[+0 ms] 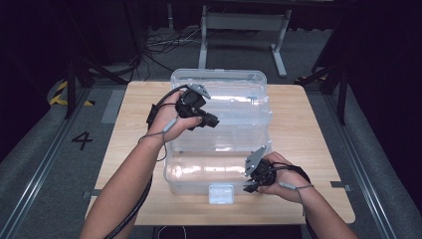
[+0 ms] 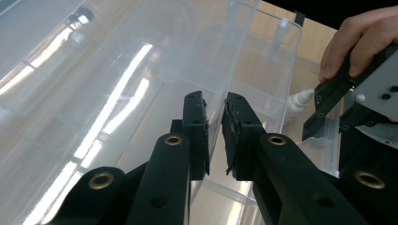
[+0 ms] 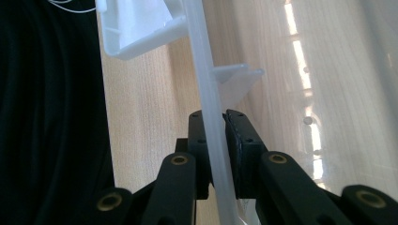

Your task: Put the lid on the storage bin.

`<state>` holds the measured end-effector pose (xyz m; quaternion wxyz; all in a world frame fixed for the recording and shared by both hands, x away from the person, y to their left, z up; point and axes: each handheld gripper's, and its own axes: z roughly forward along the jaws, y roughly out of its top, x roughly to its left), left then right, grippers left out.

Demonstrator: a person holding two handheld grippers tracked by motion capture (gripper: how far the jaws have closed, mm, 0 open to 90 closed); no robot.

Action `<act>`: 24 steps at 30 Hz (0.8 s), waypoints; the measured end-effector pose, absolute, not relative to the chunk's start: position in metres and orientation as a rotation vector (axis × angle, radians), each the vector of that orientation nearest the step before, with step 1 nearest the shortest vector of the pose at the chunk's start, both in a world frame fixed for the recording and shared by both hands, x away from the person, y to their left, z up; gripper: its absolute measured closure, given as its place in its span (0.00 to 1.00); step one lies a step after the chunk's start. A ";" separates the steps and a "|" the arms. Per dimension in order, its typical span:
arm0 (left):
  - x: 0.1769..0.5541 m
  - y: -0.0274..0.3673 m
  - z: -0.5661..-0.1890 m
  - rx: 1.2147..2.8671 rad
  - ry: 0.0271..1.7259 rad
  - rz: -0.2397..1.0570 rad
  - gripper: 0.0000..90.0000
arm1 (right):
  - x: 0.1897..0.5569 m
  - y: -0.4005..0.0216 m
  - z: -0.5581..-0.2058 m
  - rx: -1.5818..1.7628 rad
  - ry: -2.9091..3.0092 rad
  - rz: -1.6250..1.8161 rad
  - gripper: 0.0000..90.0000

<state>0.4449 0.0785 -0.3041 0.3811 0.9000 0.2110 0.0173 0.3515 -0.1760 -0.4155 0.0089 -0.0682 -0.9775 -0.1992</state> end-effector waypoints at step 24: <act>0.426 0.077 -0.301 2.337 0.496 0.031 0.90 | 0.352 -0.177 -0.416 -0.204 -3.053 -0.631 0.90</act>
